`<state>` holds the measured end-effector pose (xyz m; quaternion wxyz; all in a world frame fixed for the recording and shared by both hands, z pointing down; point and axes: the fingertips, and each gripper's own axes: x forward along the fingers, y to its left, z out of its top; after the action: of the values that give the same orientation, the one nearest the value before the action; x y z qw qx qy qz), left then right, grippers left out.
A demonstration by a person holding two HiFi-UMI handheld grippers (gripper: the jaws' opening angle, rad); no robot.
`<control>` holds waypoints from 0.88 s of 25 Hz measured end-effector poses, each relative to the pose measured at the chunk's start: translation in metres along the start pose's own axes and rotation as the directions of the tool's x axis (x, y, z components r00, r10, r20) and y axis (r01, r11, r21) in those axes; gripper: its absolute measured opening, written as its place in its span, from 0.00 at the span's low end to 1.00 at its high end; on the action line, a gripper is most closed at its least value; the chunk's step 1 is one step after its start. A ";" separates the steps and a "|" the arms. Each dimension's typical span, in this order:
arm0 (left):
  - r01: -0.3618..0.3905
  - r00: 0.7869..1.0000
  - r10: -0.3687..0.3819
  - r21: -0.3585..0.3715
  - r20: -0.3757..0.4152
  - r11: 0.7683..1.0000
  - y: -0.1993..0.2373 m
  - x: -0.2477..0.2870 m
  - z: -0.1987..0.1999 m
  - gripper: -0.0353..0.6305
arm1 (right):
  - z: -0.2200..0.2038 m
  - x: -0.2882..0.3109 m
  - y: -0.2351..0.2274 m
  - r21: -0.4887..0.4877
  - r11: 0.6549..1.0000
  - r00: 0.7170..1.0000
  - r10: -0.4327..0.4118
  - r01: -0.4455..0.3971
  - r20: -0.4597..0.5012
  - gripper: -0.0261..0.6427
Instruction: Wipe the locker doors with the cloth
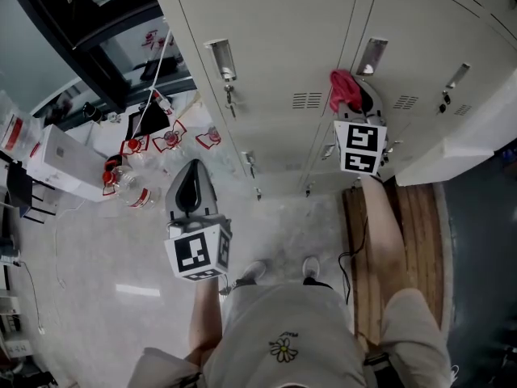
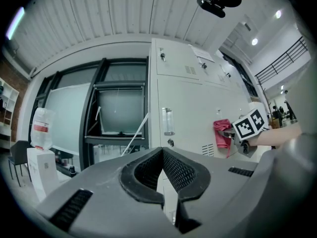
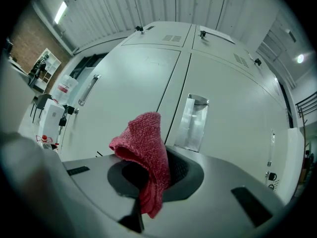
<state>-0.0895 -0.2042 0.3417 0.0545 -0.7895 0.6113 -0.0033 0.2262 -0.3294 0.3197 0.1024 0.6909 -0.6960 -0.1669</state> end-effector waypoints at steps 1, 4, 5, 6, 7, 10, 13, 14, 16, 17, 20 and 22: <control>-0.001 1.000 0.001 0.000 0.001 1.000 0.001 -0.001 0.000 0.08 | 0.000 0.000 0.000 0.000 1.000 1.000 -0.001 0.001 0.001 0.08; -0.003 1.000 0.003 0.000 0.002 1.000 0.002 -0.004 0.000 0.08 | -0.001 0.000 0.000 0.006 1.000 1.000 0.000 0.000 -0.004 0.08; -0.003 1.000 0.003 0.000 0.000 1.000 0.003 -0.005 -0.001 0.08 | -0.002 0.000 -0.001 0.009 1.000 1.000 0.001 -0.001 -0.011 0.08; -0.004 1.000 0.004 0.002 -0.003 1.000 0.004 -0.007 -0.002 0.08 | -0.002 0.000 -0.002 0.011 1.000 1.000 0.001 0.000 -0.019 0.08; -0.006 1.000 0.006 0.003 -0.007 1.000 0.005 -0.009 -0.004 0.08 | -0.002 0.000 -0.002 0.012 1.000 1.000 -0.001 0.001 -0.023 0.08; -0.011 1.000 0.011 0.007 -0.016 1.000 0.010 -0.016 -0.009 0.08 | 0.011 -0.007 0.011 0.019 1.000 1.000 0.019 -0.019 0.004 0.08; -0.022 1.000 0.022 0.003 -0.015 1.000 0.018 -0.019 -0.009 0.08 | 0.038 -0.020 0.046 0.050 0.995 0.994 0.079 -0.083 0.072 0.08; -0.031 0.999 0.031 -0.001 -0.015 1.000 0.022 -0.021 -0.009 0.08 | 0.047 -0.024 0.062 0.062 0.992 0.990 0.106 -0.113 0.095 0.08; -0.054 0.998 0.054 -0.008 -0.019 0.999 0.031 -0.025 -0.010 0.08 | 0.065 -0.030 0.101 0.085 0.979 0.976 0.172 -0.184 0.137 0.08; -0.067 0.998 0.067 -0.011 -0.023 0.998 0.036 -0.027 -0.012 0.08 | 0.072 -0.032 0.121 0.095 0.971 0.967 0.205 -0.221 0.153 0.08; -0.099 0.994 0.099 -0.011 -0.039 0.995 0.051 -0.035 -0.021 0.08 | 0.085 -0.032 0.180 0.113 0.944 0.941 0.286 -0.309 0.184 0.08; -0.122 0.991 0.121 -0.013 -0.054 0.992 0.061 -0.040 -0.027 0.08 | 0.089 -0.029 0.214 0.106 0.933 0.928 0.320 -0.344 0.191 0.08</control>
<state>-0.1601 -0.1829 0.3659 0.0320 -0.7510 0.6593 -0.0158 -0.0045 -0.2946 0.3195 0.0214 0.5516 -0.8189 -0.1572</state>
